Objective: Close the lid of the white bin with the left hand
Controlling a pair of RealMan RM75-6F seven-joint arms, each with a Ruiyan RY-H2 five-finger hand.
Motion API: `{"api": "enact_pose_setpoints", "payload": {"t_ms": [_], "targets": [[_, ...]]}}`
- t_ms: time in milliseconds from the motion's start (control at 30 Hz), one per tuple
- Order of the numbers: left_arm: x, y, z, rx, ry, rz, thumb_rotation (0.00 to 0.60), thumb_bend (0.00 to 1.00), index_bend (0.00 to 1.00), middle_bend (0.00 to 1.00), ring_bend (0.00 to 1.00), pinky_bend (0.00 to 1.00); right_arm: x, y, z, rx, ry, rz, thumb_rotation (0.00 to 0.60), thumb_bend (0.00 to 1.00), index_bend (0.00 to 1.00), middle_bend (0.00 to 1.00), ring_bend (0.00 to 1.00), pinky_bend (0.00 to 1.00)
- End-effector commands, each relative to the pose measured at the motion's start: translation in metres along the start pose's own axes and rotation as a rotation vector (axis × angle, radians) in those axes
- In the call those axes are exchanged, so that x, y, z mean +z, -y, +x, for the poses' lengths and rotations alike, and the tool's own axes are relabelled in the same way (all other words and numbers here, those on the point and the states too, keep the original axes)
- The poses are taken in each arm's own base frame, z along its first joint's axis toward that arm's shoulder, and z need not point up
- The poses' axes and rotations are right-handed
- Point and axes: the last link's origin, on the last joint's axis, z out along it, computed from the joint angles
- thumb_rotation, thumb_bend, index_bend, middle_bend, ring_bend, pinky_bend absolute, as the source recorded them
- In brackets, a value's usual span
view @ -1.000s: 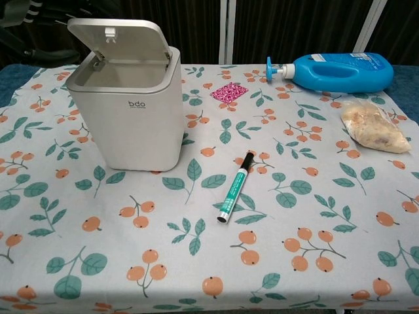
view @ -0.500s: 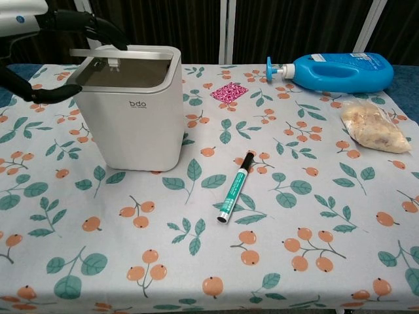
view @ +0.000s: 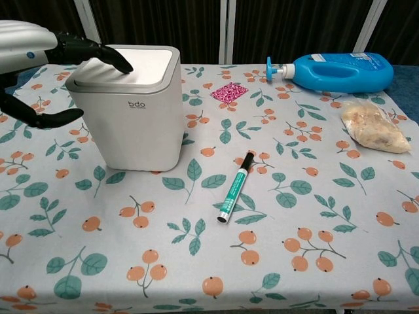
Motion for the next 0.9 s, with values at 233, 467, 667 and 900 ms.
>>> {"api": "enact_pose_setpoints", "payload": {"t_ms": [233,467,667,900], "targets": [[-0.001,-0.004,-0.017,0.153,0.017,-0.017,0.600,0.44,0.16,0.17,0.13,0.13,0.000,0.000,-0.001,0.001,0.001,-0.001,0.600,0.19,0.00,0.00,0.00,0.00],[-0.001,-0.003,-0.024,0.156,0.043,-0.014,0.600,0.44,0.16,0.17,0.13,0.13,0.000,0.000,-0.002,0.001,0.006,0.003,0.600,0.19,0.00,0.00,0.00,0.00],[-0.001,0.001,-0.007,0.166,-0.063,0.020,0.600,0.44,0.16,0.17,0.13,0.13,0.000,-0.001,-0.001,0.003,0.001,0.001,0.600,0.19,0.00,0.00,0.00,0.00],[-0.022,0.021,0.020,0.188,-0.200,0.178,0.600,0.43,0.16,0.17,0.13,0.13,-0.001,-0.002,-0.001,0.007,-0.002,-0.002,0.600,0.19,0.00,0.00,0.00,0.00]]}}
